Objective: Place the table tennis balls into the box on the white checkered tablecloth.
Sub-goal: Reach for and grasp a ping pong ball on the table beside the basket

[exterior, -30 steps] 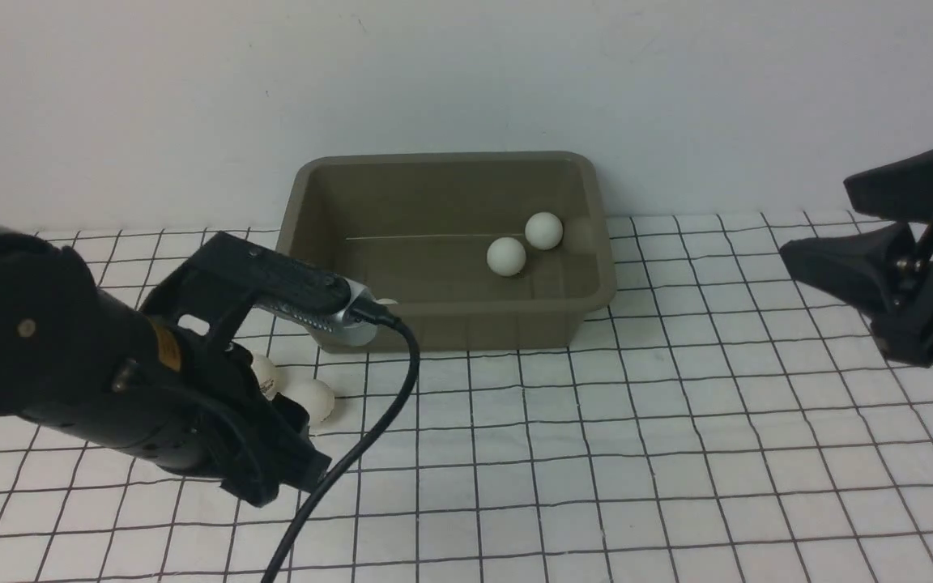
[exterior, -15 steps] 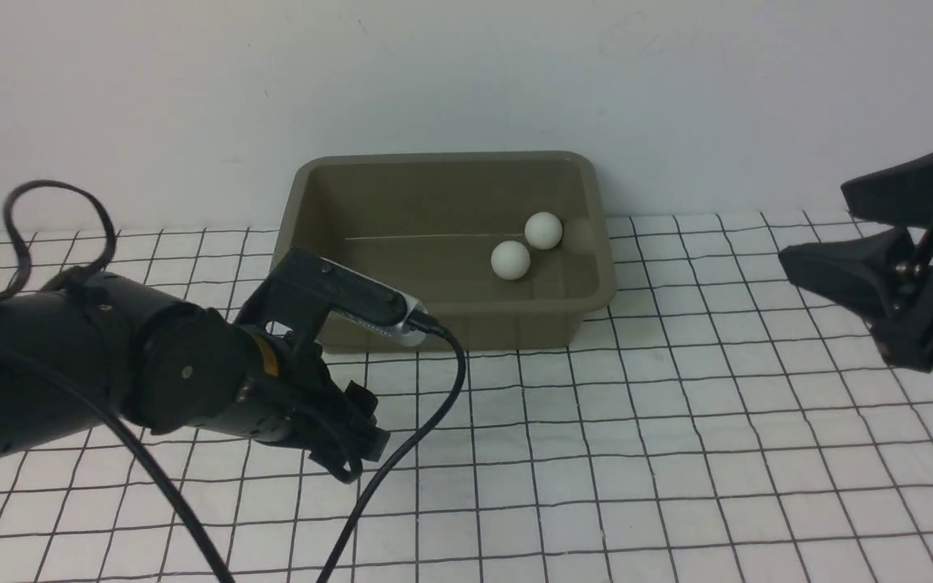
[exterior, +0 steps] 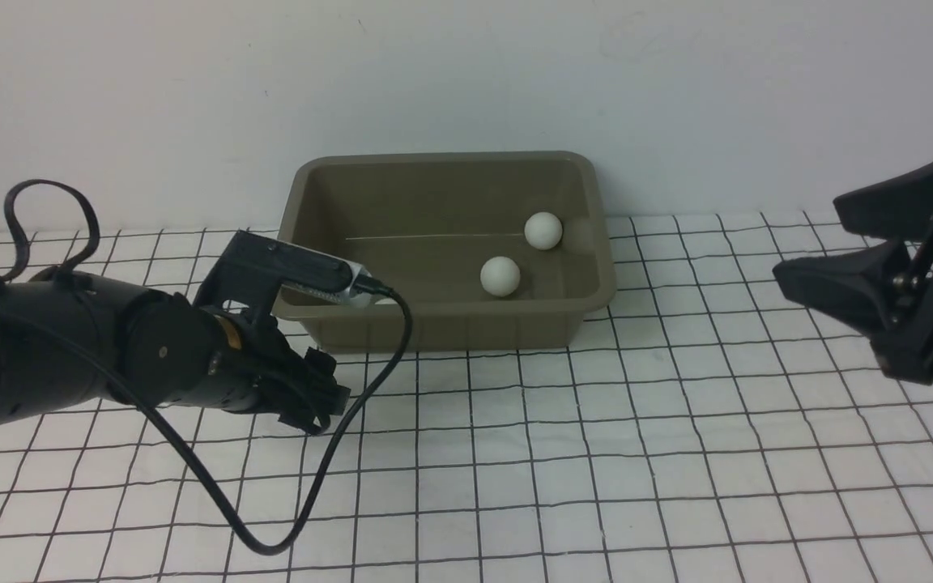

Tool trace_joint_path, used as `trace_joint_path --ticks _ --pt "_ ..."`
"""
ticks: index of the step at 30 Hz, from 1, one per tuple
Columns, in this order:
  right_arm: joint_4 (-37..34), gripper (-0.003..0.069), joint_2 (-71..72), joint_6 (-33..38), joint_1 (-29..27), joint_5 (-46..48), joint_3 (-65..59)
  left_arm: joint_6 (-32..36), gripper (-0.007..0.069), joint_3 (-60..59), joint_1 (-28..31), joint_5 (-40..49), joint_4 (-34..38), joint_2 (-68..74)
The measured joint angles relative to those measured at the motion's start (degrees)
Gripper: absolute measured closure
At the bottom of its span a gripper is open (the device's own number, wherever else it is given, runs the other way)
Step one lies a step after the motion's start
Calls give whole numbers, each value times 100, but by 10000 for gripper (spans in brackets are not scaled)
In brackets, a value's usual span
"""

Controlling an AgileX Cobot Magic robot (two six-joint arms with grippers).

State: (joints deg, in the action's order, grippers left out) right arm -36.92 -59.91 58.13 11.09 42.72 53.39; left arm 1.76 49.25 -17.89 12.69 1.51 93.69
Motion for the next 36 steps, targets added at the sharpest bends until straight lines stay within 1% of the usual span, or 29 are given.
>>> trace_joint_path --ticks 12,18,21,22,23,24,27,34,36 --pt "-42 197 0 136 0 6 0 0 132 0 0 -320 36 586" --pt "-75 197 0 149 0 6 0 0 132 0 0 -707 43 842" --pt "-92 197 0 152 0 12 0 0 137 0 0 -712 48 874" --pt "-107 197 0 152 0 12 0 0 160 6 0 -719 48 874" --pt "-113 197 0 152 0 12 0 0 165 6 0 -719 48 874" --pt "-120 197 0 152 0 12 0 0 192 6 0 -719 48 874" --pt "-126 197 0 152 0 18 0 0 326 6 0 -732 48 874" --pt "-157 197 0 152 0 35 0 0 320 6 0 -728 48 868" --pt "-162 197 0 156 0 35 0 0 320 6 -33 -517 48 757"
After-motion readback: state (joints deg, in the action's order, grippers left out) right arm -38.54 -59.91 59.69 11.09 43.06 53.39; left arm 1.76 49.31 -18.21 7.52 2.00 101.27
